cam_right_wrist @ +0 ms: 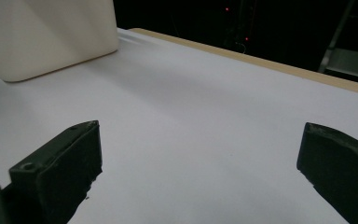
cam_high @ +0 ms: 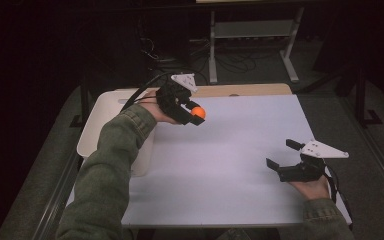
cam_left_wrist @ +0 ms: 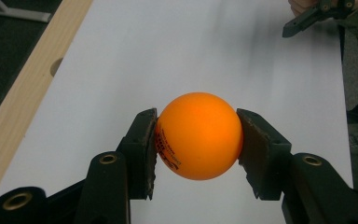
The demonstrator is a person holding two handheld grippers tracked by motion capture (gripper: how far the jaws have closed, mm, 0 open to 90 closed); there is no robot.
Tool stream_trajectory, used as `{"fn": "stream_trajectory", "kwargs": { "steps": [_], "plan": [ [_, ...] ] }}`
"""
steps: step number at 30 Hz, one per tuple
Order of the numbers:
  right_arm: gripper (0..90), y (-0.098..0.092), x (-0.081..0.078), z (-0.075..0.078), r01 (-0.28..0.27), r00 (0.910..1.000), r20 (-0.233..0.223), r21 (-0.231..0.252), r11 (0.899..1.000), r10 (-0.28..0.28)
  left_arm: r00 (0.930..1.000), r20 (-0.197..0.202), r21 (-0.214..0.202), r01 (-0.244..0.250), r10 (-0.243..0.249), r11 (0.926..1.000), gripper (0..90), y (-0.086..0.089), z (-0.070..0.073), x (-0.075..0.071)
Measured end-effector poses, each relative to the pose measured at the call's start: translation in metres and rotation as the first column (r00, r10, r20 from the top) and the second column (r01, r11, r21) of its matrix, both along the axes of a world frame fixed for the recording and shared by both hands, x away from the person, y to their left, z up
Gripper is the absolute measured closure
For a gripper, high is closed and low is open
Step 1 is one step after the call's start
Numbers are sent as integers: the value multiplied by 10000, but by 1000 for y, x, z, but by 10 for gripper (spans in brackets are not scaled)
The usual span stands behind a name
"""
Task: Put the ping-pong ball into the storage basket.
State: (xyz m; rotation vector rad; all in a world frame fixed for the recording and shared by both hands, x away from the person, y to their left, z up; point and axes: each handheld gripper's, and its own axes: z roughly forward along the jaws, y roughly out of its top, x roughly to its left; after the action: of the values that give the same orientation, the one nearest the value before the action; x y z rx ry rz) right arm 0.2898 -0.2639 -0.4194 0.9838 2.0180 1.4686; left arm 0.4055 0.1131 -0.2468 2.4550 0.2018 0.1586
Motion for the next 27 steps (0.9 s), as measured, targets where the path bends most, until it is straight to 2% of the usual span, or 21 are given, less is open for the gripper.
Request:
{"fn": "stream_trajectory", "kwargs": {
  "steps": [4, 19, 23, 27],
  "plan": [
    [0, -1, 0, 0, 12, 10000, 6, -6, 10000, -12, 10000, 15, 183, -11, 11, 9998, 504, 5, 1, -3],
    [0, -2, 0, -1, 41, 10000, -70, 18, 10000, -41, 9994, 246, 303, -231, 223, 9993, 504, 27, 10, -11],
    [0, -1, 0, -1, 12, 9999, -105, 5, 10000, -12, 9993, 295, 549, -243, 227, 9982, 503, 30, 12, -13],
    [0, 0, -1, -1, -23, 9999, -132, 4, 10000, 23, 9988, 406, 561, -287, 264, 9980, 504, 34, 15, -15]
  ]
}}
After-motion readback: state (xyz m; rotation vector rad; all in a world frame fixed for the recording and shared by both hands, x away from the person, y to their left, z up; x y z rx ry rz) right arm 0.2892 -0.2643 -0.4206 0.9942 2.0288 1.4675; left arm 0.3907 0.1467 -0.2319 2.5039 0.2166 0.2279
